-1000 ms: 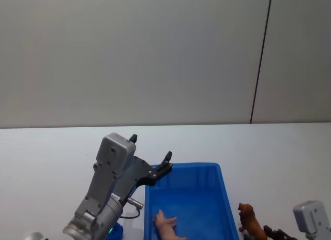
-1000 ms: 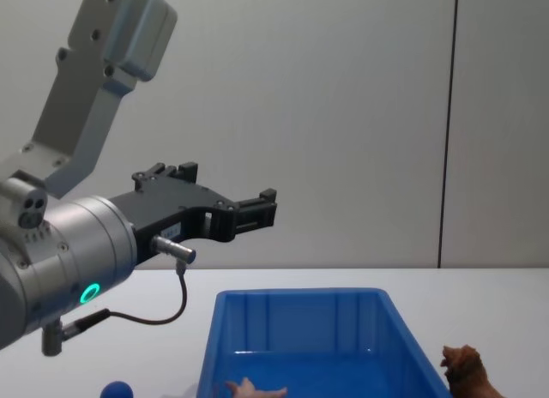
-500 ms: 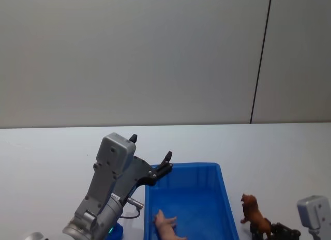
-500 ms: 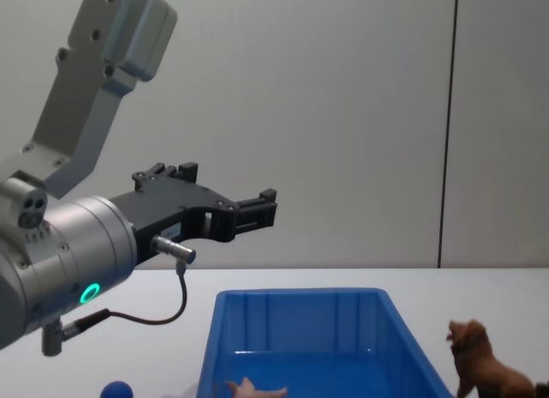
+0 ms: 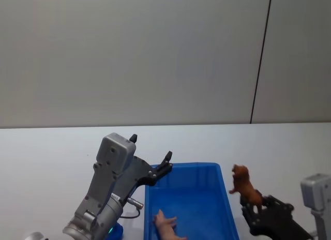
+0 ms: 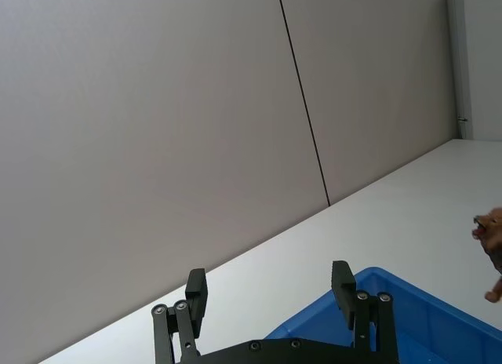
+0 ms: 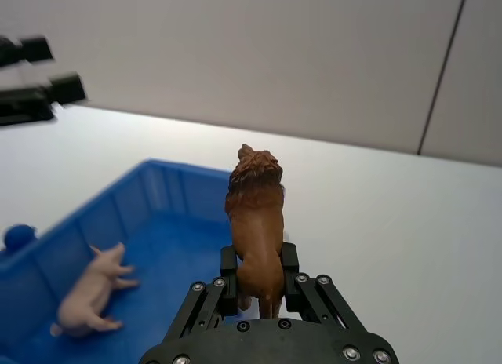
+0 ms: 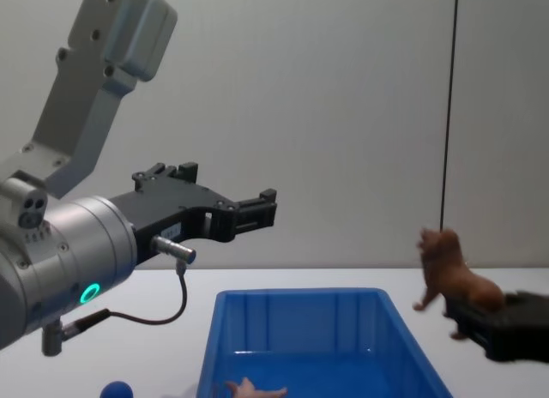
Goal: Pick up the two dolls from the table and place them into the box.
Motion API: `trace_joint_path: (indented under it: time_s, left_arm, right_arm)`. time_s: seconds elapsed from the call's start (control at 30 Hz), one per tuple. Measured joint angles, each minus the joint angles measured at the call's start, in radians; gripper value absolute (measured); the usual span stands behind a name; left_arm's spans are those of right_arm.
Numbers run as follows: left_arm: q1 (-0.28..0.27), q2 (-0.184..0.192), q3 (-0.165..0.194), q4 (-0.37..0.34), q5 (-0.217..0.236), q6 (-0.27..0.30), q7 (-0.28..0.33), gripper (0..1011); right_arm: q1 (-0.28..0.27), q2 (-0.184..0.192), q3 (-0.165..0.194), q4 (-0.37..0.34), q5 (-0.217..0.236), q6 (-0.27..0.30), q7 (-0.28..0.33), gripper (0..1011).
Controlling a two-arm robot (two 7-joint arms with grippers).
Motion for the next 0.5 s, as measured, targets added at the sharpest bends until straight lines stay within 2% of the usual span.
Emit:
trace_joint_path:
  time_s: [0.4,0.5]
  left_arm:
    - [0.0,0.0,0.0,0.0,0.0,0.0,0.0,1001]
    - [0.0,0.0,0.0,0.0,0.0,0.0,0.0,1001]
  right_arm:
    - [0.058,-0.052,-0.032,0.005,-0.029,-0.006,0.065,304]
    - [0.07,-0.062,-0.038,0.015,-0.038,-0.005,0.076,346]
